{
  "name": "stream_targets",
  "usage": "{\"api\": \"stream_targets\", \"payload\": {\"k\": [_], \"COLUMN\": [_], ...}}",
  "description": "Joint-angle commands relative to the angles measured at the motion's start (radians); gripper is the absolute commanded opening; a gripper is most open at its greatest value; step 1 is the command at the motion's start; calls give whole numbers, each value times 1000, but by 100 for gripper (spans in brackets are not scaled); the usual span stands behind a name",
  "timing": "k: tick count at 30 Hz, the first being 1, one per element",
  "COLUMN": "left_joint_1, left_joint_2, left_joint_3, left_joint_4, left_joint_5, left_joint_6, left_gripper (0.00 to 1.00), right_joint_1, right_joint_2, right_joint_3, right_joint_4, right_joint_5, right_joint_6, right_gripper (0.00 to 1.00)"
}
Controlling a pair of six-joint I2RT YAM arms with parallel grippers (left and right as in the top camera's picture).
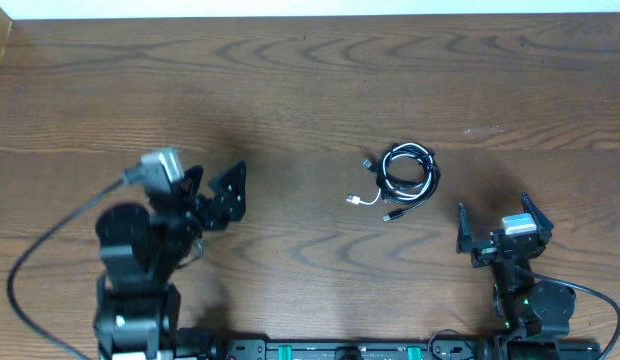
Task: Untangle cables
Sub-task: 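Reach the left gripper forward over the black and white cable bundle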
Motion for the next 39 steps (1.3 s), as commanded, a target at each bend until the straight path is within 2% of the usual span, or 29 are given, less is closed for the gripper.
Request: {"api": "stream_targets", "payload": {"k": [1, 6, 11, 19, 26, 33, 39], "left_joint_1": [-2, -38, -126, -312, -501, -604, -650], "left_joint_2": [101, 190, 237, 315, 451, 615, 757], "left_joint_3": [140, 272, 339, 361, 377, 481, 561], "left_joint_4": [-85, -192, -195, -185, -142, -142, -82], "left_joint_5": [54, 53, 48, -147, -287, -294, -293], "left_joint_6": [53, 111, 162, 186, 273, 356, 362], "left_gripper": [94, 95, 94, 94, 94, 95, 94], "right_joint_1": [-5, -5, -5, -5, -5, -5, -5], "right_joint_2": [-3, -3, -3, -3, -3, -3, -3], "right_joint_3": [-2, -2, -2, -2, -2, -2, -2], "right_joint_4": [-4, -4, -4, -4, -4, -4, -4], "right_joint_5": [3, 3, 3, 3, 3, 3, 3], "right_joint_6": [0, 0, 0, 0, 0, 0, 0], "right_gripper": [99, 99, 99, 99, 99, 99, 99]}}
